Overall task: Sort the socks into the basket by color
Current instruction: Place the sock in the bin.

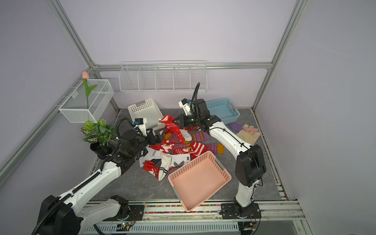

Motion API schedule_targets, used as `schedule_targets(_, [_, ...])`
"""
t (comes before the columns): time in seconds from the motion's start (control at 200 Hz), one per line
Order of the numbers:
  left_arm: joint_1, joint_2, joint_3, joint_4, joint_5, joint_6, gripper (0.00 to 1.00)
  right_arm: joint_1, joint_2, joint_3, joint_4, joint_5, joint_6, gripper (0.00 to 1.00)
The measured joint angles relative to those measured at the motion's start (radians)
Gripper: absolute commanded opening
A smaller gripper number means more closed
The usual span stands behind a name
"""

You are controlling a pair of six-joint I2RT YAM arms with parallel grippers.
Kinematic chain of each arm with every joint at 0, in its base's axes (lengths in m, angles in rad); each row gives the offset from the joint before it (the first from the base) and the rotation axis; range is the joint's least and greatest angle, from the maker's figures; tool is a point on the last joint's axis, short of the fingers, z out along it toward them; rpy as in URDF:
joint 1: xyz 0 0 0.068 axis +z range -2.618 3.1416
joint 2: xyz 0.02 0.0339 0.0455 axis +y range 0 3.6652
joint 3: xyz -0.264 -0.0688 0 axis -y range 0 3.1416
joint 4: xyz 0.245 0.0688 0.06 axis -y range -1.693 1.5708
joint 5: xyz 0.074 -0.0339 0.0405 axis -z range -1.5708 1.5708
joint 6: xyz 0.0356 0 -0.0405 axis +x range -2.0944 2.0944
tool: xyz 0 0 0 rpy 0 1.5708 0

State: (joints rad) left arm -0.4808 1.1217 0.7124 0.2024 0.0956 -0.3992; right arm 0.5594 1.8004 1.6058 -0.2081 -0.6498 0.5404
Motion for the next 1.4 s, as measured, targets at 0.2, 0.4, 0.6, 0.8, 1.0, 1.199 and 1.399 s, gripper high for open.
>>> schedule_targets(0.2, [-0.013, 0.082, -0.005, 0.116, 0.076, 0.011, 0.99, 0.014, 0.019, 0.001, 0.095, -0.082, 0.087, 0.07])
schedule_targets(0.4, [-0.045, 0.155, 0.001, 0.201, 0.11, 0.016, 0.99, 0.018, 0.042, 0.001, 0.169, -0.135, 0.156, 0.07])
schedule_targets(0.6, [-0.049, 0.191, 0.037, 0.228, 0.111, 0.025, 0.34, 0.019, 0.045, 0.001, 0.191, -0.162, 0.177, 0.07])
schedule_targets(0.8, [-0.05, 0.189, 0.059, 0.231, 0.075, 0.045, 0.0, 0.019, 0.045, 0.001, 0.186, -0.181, 0.177, 0.07])
schedule_targets(1.0, [-0.053, 0.162, 0.073, 0.171, 0.028, 0.064, 0.0, 0.015, 0.045, 0.001, 0.154, -0.18, 0.151, 0.23])
schedule_targets(1.199, [-0.052, 0.131, 0.132, 0.034, -0.05, 0.064, 0.0, -0.022, 0.04, 0.001, 0.059, -0.16, 0.094, 0.62])
schedule_targets(1.399, [-0.052, 0.124, 0.185, -0.093, -0.111, 0.063, 0.0, -0.079, 0.018, 0.002, -0.06, -0.118, 0.017, 0.99])
